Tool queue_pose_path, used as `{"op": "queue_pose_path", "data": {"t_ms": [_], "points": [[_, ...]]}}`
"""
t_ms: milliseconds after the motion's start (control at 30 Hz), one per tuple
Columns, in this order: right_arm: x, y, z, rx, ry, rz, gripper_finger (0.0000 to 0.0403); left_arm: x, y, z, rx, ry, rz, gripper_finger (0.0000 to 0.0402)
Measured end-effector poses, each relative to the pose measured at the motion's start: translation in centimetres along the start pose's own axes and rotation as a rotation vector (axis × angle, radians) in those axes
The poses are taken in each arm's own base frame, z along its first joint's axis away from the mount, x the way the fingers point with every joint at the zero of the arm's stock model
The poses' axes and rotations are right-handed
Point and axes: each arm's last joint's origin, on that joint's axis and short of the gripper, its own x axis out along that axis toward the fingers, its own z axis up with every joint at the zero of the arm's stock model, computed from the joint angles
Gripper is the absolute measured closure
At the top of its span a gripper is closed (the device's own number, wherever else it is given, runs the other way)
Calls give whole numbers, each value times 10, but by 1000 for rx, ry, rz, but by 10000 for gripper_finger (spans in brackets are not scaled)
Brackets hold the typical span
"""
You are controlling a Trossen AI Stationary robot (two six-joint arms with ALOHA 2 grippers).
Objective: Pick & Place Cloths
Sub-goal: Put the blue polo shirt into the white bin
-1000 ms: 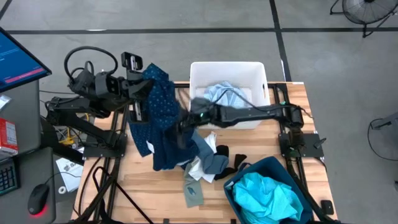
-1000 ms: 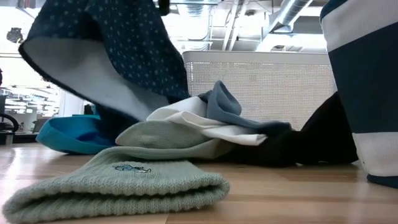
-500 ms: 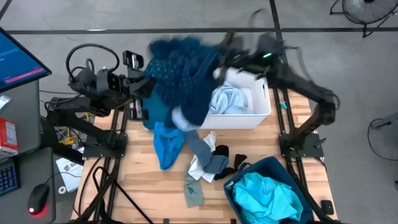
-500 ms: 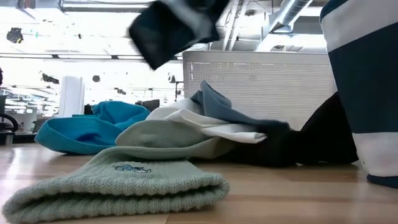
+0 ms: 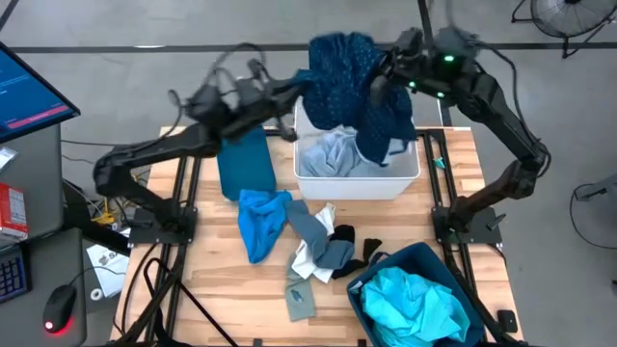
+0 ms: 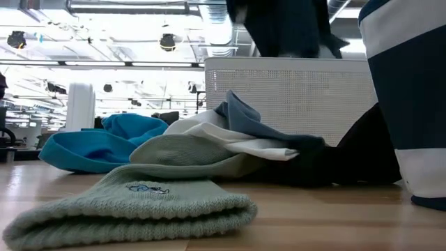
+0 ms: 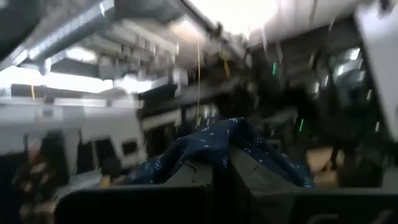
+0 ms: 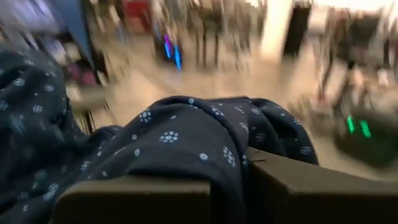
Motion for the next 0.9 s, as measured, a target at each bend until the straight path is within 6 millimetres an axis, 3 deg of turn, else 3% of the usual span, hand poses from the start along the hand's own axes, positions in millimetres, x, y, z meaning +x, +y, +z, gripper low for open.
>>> {"op": "queue_pose_path", "data": {"t_ms": [200,433,667,900], "points": [[30,1,-47,-38,365,-33,403,17,-1,-70,28,303,-25,401],[64,6,-105,-76,706,-17,403,19,-4,-126,48,578,-69,401],[94,5,-154,-94,954,-19,403,16,-4,-164,31,750,-77,400],[100,5,-161,-119,988,-52,366,7,8,-178,-105,902,15,388]]}}
